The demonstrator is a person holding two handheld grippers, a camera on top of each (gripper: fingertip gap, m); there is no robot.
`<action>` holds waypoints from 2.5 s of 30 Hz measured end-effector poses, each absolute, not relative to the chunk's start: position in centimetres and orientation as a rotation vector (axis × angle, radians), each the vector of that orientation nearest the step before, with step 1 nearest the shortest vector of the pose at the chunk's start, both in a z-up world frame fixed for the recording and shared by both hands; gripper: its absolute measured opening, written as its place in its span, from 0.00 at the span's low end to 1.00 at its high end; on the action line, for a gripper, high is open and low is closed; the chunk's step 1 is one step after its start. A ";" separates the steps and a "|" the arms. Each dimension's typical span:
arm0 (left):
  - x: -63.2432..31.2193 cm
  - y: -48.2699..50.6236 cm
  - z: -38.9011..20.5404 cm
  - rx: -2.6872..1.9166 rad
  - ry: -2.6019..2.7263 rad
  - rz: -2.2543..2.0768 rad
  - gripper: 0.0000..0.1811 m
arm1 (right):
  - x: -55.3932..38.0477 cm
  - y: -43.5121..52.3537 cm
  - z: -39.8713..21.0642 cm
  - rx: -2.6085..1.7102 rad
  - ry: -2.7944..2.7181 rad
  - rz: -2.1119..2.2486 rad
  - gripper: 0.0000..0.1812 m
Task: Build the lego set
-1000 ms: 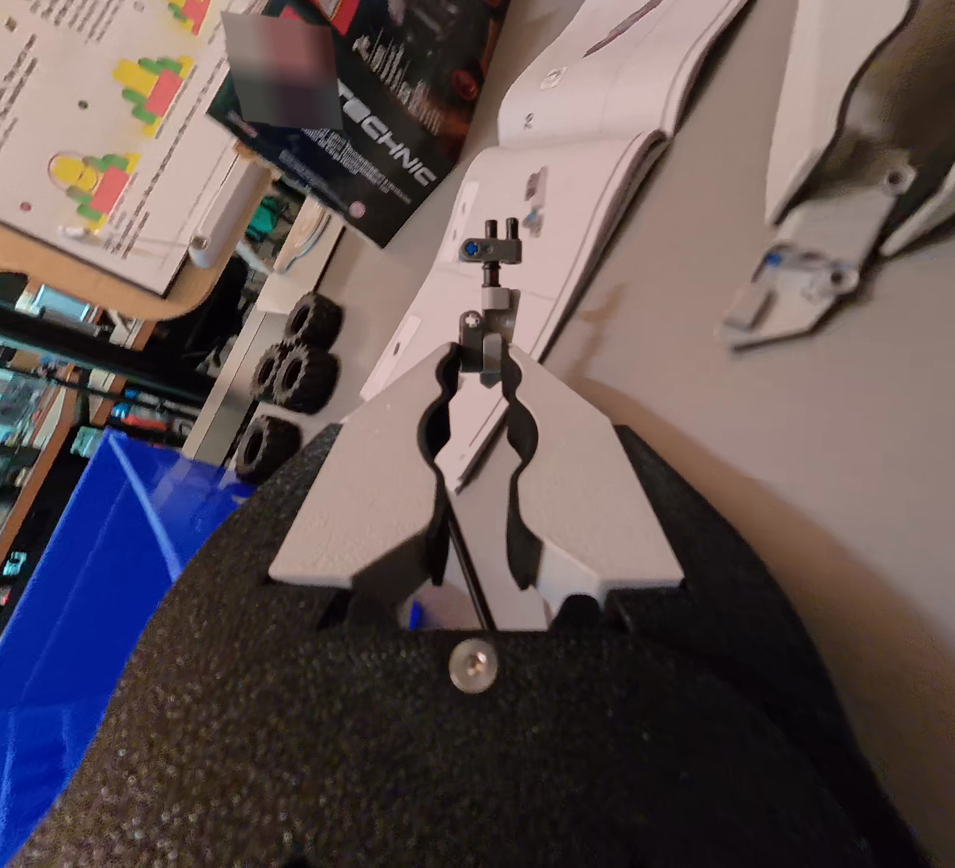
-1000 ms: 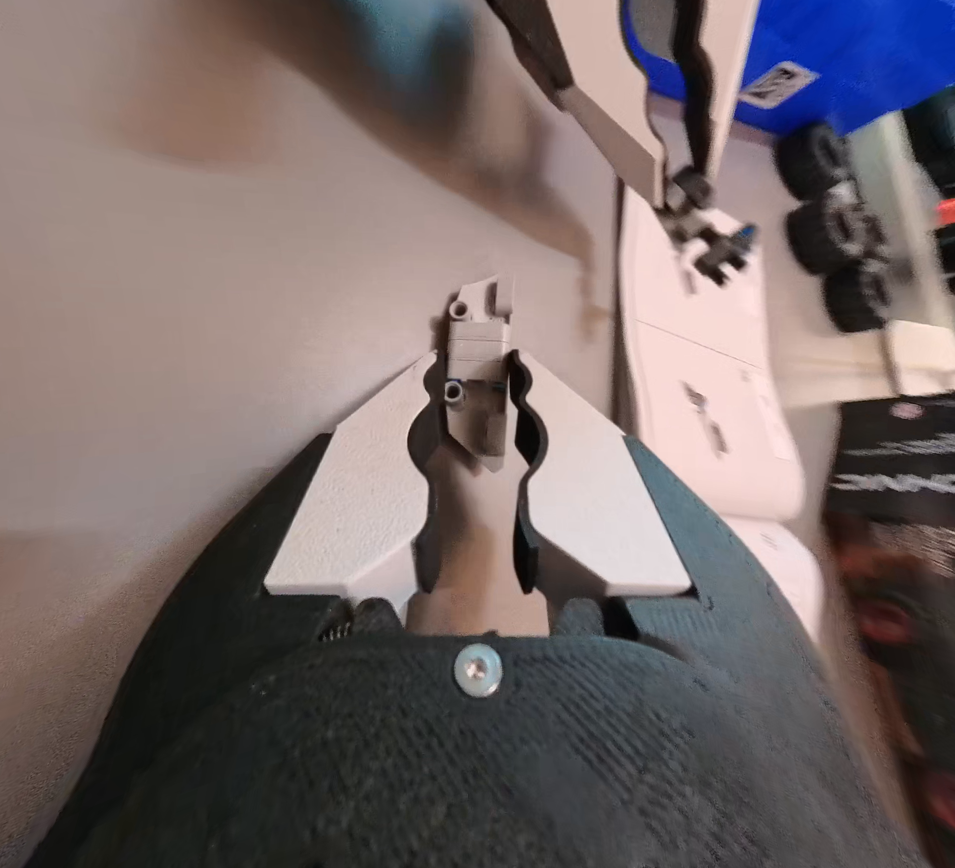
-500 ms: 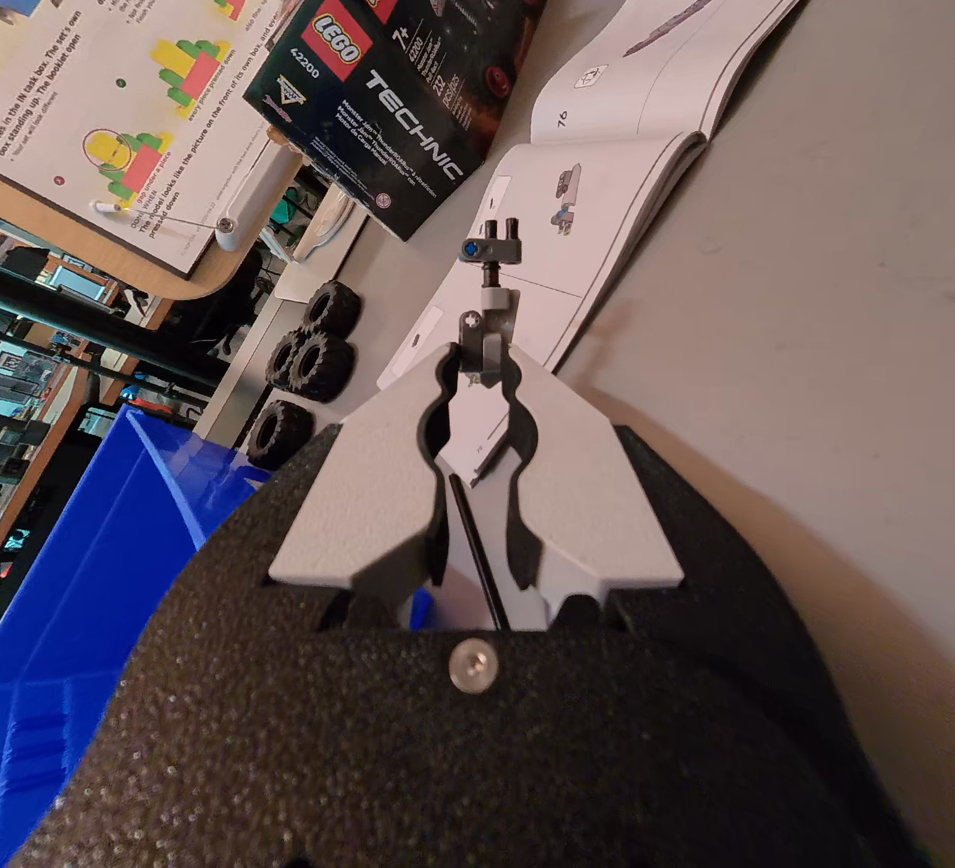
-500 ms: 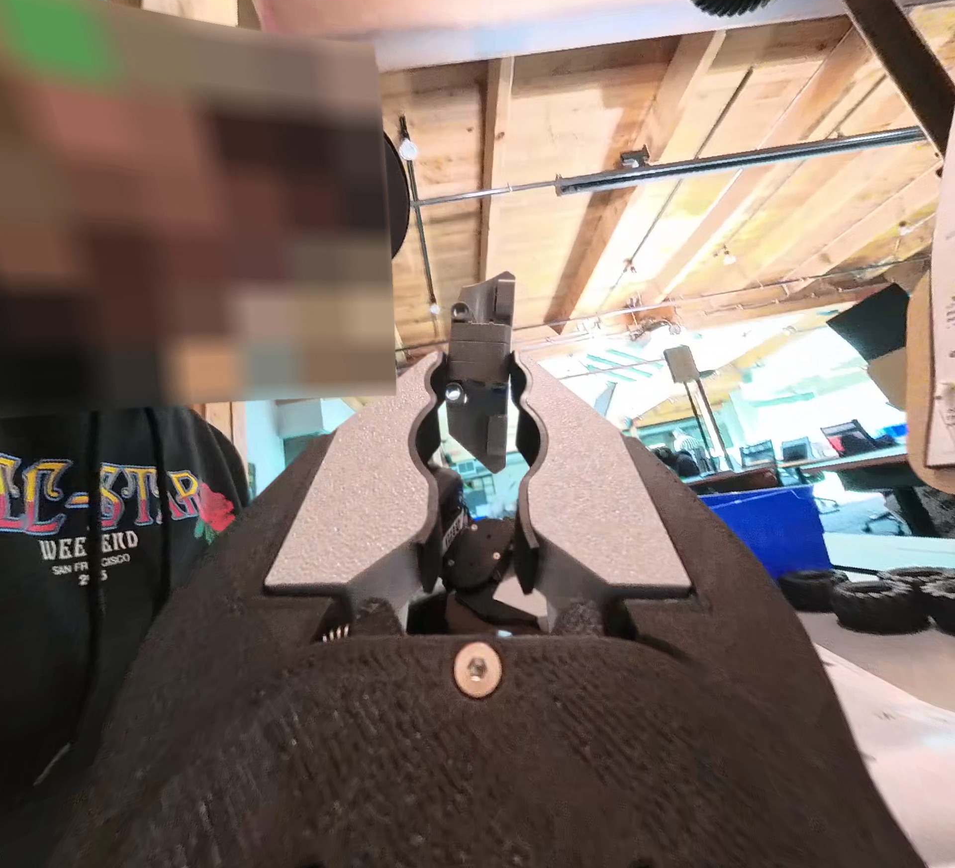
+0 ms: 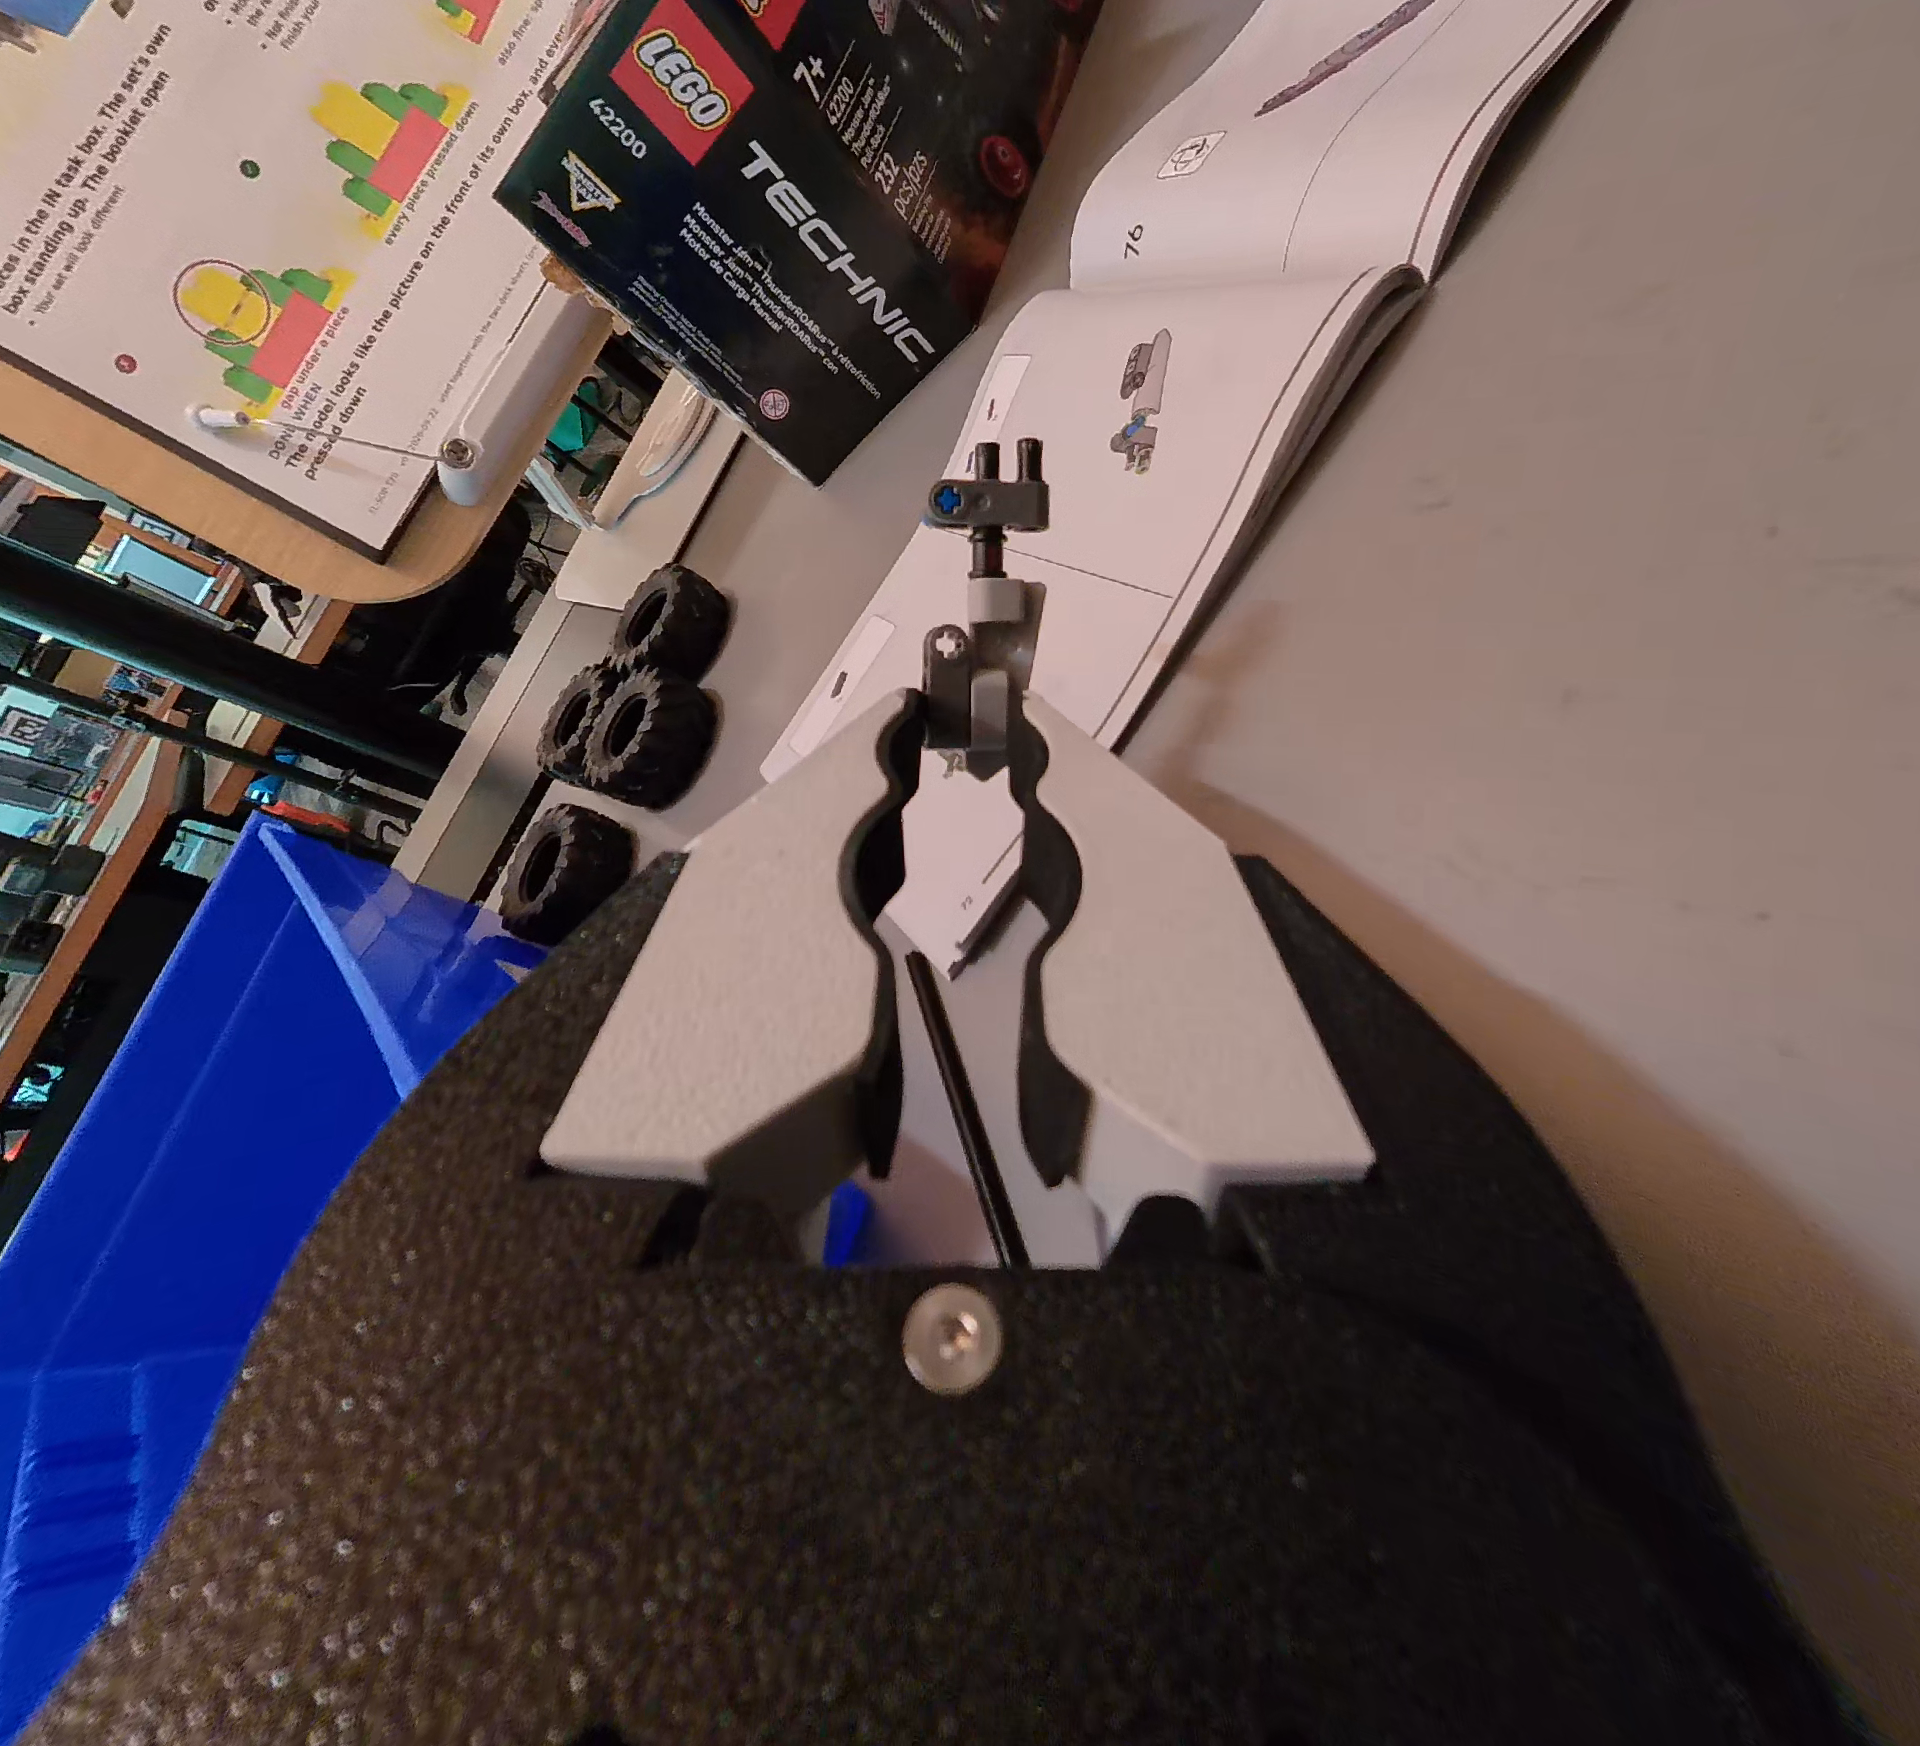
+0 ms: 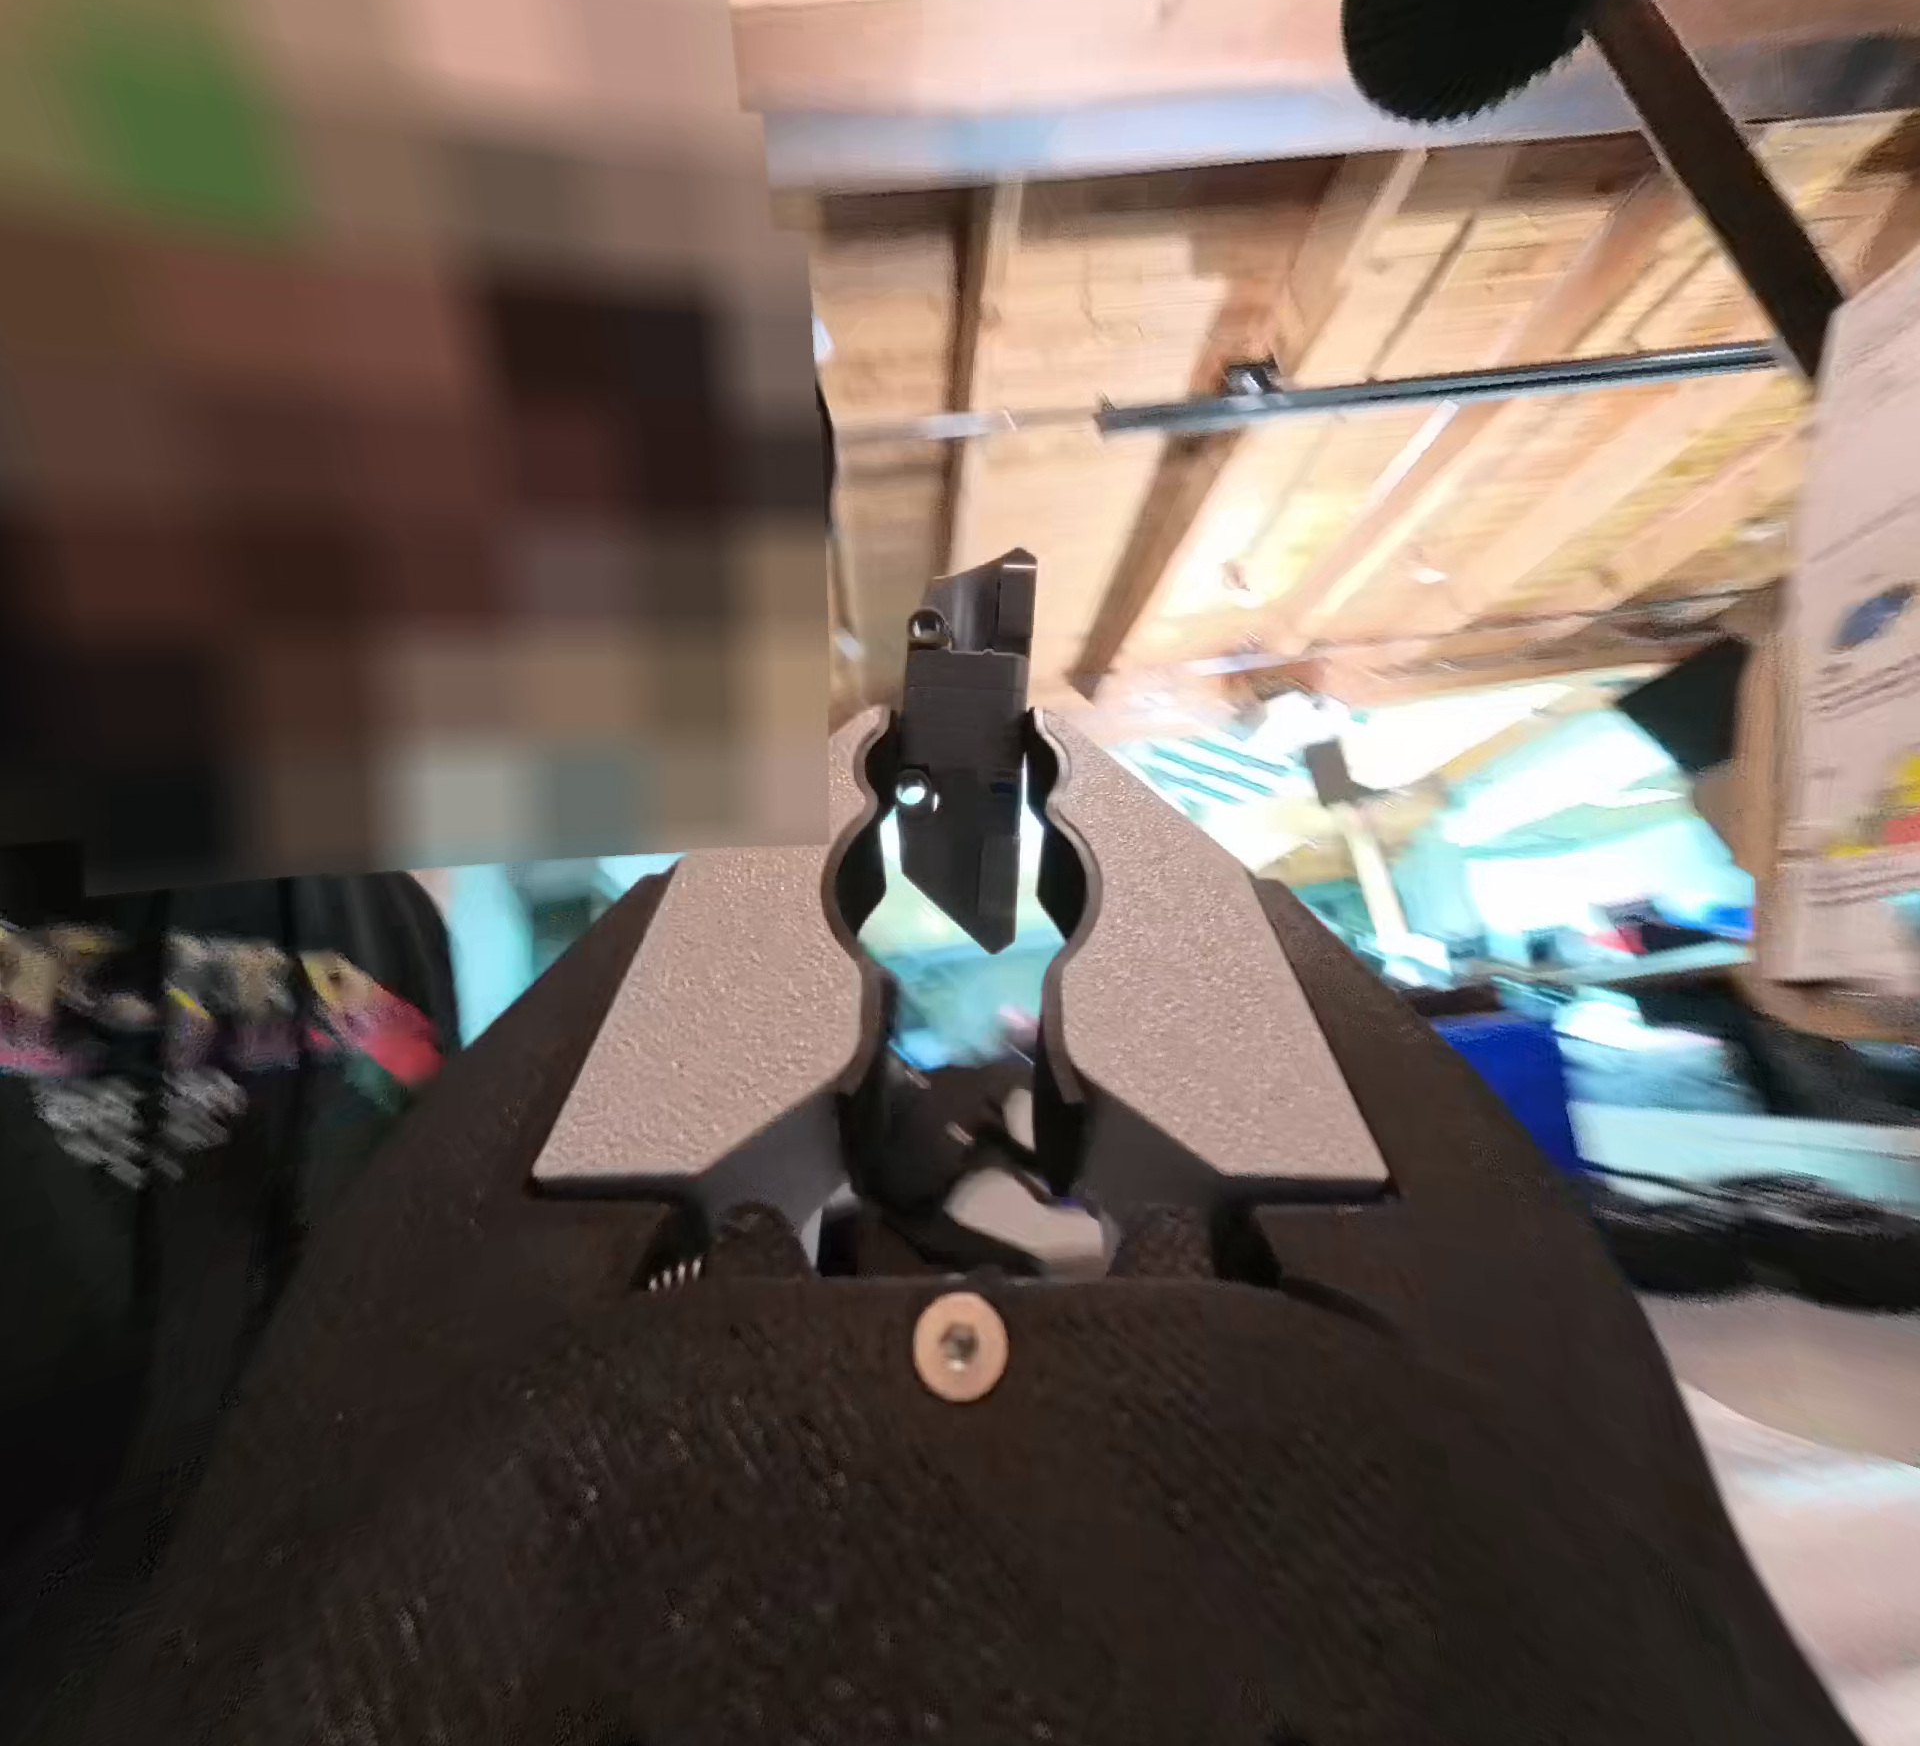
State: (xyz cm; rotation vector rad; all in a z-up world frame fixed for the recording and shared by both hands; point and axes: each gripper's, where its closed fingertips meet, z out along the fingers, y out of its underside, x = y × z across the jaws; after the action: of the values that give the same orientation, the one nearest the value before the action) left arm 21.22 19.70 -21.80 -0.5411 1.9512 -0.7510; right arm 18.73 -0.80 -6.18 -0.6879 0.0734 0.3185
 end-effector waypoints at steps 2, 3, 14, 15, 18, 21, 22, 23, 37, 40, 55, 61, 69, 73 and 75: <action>21.2 19.7 -21.8 -0.540 1.952 -0.752 0.07 | 18.4 0.1 -7.0 -0.874 0.016 0.089 0.12; 21.2 19.7 -21.8 -0.539 1.953 -0.752 0.07 | 18.1 0.7 -7.7 -0.978 -0.029 -0.025 0.12; 21.3 19.3 -22.1 -0.522 1.966 -0.750 0.07 | 15.1 5.6 -14.4 -1.433 -0.300 -0.320 0.12; 21.3 19.3 -22.1 -0.523 1.968 -0.748 0.07 | 15.0 5.7 -14.6 -1.438 -0.299 -0.311 0.12; 21.3 19.3 -22.1 -0.527 1.968 -0.751 0.07 | 15.3 5.5 -14.4 -1.424 -0.284 -0.301 0.12; 21.3 19.3 -22.2 -0.527 1.970 -0.746 0.07 | 15.9 5.1 -13.8 -1.392 -0.258 -0.343 0.12; 21.3 19.3 -22.2 -0.527 1.970 -0.746 0.07 | 16.1 5.0 -13.8 -1.396 -0.249 -0.360 0.12; 21.3 19.3 -22.2 -0.527 1.971 -0.746 0.07 | 16.3 5.0 -13.9 -1.402 -0.243 -0.374 0.12; 21.1 19.4 -22.6 -0.522 1.987 -0.736 0.07 | 16.0 7.2 -19.8 -1.759 -0.341 -0.385 0.12; 21.1 19.4 -22.7 -0.529 1.996 -0.738 0.07 | 16.7 7.4 -21.6 -1.908 -0.314 -0.387 0.12; 19.7 16.3 -23.6 -0.444 2.143 -0.835 0.07 | 15.2 6.1 -26.5 -2.250 -0.258 -0.058 0.14; 15.8 12.4 -24.5 -0.326 2.477 -0.948 0.07 | 15.0 5.9 -26.4 -2.237 -0.293 -0.056 0.21; 14.2 13.1 -26.6 -0.266 2.824 -0.617 0.07 | 15.3 6.2 -26.4 -2.236 -0.317 -0.074 0.13; 13.0 12.9 -26.7 -0.249 2.919 -0.650 0.07 | 15.3 6.2 -26.5 -2.238 -0.316 -0.055 0.13; 13.0 12.9 -26.7 -0.250 2.908 -0.696 0.09 | 15.3 6.2 -26.5 -2.239 -0.318 -0.044 0.13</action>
State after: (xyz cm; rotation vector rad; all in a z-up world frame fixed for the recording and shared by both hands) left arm 13.01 12.86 -26.72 -0.2500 2.9083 -0.6957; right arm 15.32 6.18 -26.46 -2.2389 -0.3182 -0.0445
